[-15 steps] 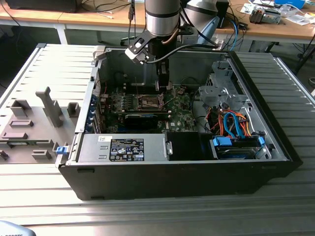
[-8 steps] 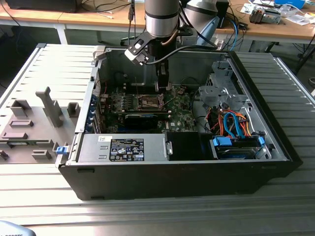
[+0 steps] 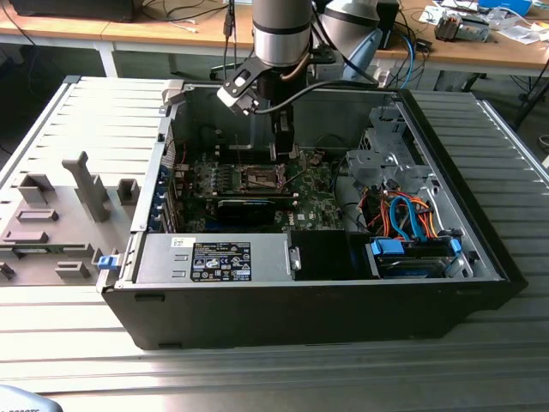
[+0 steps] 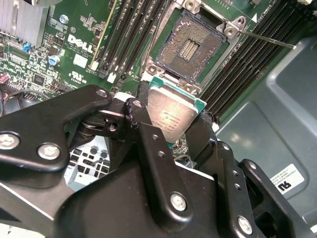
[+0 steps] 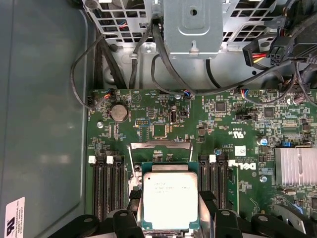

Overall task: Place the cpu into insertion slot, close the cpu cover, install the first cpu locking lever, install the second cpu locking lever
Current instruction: 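Place the cpu into insertion slot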

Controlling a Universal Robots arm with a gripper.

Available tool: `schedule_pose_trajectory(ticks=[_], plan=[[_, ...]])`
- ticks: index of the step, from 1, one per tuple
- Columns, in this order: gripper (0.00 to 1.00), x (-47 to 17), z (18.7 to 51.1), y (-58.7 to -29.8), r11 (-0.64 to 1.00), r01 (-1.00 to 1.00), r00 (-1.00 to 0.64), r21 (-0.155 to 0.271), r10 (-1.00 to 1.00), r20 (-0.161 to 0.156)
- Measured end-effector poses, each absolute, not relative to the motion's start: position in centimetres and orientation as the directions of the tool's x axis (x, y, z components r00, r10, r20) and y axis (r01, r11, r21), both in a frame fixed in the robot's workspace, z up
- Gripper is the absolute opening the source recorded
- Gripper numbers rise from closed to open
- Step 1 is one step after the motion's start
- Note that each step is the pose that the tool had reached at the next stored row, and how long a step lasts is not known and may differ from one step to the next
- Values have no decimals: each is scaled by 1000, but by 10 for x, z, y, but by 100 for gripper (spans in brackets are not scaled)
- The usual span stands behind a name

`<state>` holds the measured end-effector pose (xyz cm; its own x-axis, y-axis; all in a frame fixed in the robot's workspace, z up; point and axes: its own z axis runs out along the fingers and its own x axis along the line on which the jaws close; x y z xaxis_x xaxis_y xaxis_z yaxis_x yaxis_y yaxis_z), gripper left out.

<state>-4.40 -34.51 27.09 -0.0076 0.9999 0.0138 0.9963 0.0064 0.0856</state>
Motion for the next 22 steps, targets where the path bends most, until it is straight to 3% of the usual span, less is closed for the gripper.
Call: schedule_pose_trajectory(ticks=[22], plan=[[54, -44, 266, -345, 6, 996, -8, 86, 1000, 14]])
